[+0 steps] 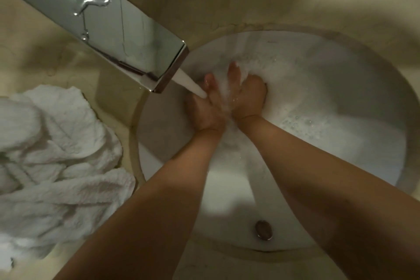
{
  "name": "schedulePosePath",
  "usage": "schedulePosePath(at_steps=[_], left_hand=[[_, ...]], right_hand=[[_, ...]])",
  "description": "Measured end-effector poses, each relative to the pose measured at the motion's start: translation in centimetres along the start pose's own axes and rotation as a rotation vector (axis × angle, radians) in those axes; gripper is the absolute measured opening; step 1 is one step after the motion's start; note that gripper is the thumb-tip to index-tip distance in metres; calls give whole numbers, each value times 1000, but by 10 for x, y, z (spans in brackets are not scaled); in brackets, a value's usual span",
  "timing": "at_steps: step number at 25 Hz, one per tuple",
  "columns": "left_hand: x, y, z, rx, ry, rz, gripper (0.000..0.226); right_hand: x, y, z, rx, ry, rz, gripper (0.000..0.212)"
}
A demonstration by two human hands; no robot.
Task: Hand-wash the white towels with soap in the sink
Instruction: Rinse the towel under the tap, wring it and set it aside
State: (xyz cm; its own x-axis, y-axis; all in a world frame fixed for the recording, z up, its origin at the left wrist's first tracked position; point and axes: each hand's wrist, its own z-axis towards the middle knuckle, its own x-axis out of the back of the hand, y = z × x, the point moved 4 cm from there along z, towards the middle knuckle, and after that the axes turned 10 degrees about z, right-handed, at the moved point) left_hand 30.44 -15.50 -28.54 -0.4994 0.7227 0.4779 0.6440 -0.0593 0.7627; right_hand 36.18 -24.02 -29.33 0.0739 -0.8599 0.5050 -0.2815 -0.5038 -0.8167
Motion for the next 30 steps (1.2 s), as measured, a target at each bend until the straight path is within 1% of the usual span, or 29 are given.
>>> schedulePosePath(at_steps=[1,3,4,5,8,9,10,12,13,14,15,16,18,20,22,25,27,29,30], left_hand=[[1,2,1,-35,17,-14,54],[0,6,4,-15,-17,-55,43],[3,14,1,44,-56,-86,32],[5,17,0,44,-66,-93,26],[16,34,-14,-76,-81,2,23],[19,35,-17,-55,-111,-17,23],[22,38,-23,11,-164,-71,29],[30,34,-32,193,-230,-144,56],[34,29,-32,228,-236,-155,58],[40,32,-33,237,-200,-184,47],[46,36,-33,213,-131,-208,37],[53,41,-31,178,-62,-211,35],[67,53,-31,88,74,-207,39],[77,60,-35,-3,135,-231,42],[78,63,-36,-29,112,-227,42],[64,58,-32,-22,18,-146,34],[53,54,-28,13,-14,-127,37],[44,49,-27,48,-67,-130,31],[40,46,-28,55,-89,-125,29]], right_hand=[[1,-5,-2,-11,-22,-14,57],[3,-8,-5,-73,-61,-8,62],[8,-12,-7,-104,-68,45,63],[14,-17,-8,-116,-45,139,63],[40,-37,-15,-244,50,473,58],[47,-43,-18,-318,80,540,54],[54,-52,-22,-384,96,593,51],[62,-66,-30,-460,83,691,45],[63,-71,-33,-475,64,742,42],[63,-78,-37,-483,47,790,38],[60,-80,-39,-483,20,817,35],[58,-86,-44,-475,-11,828,36],[52,-92,-45,-427,-51,825,43],[49,-94,-44,-385,-67,807,40],[51,-88,-43,-340,-66,753,40],[53,-66,-43,-256,-62,607,41],[53,-52,-45,-225,-70,516,31],[52,-42,-46,-173,-91,446,14],[53,-39,-47,-132,-102,415,15]])
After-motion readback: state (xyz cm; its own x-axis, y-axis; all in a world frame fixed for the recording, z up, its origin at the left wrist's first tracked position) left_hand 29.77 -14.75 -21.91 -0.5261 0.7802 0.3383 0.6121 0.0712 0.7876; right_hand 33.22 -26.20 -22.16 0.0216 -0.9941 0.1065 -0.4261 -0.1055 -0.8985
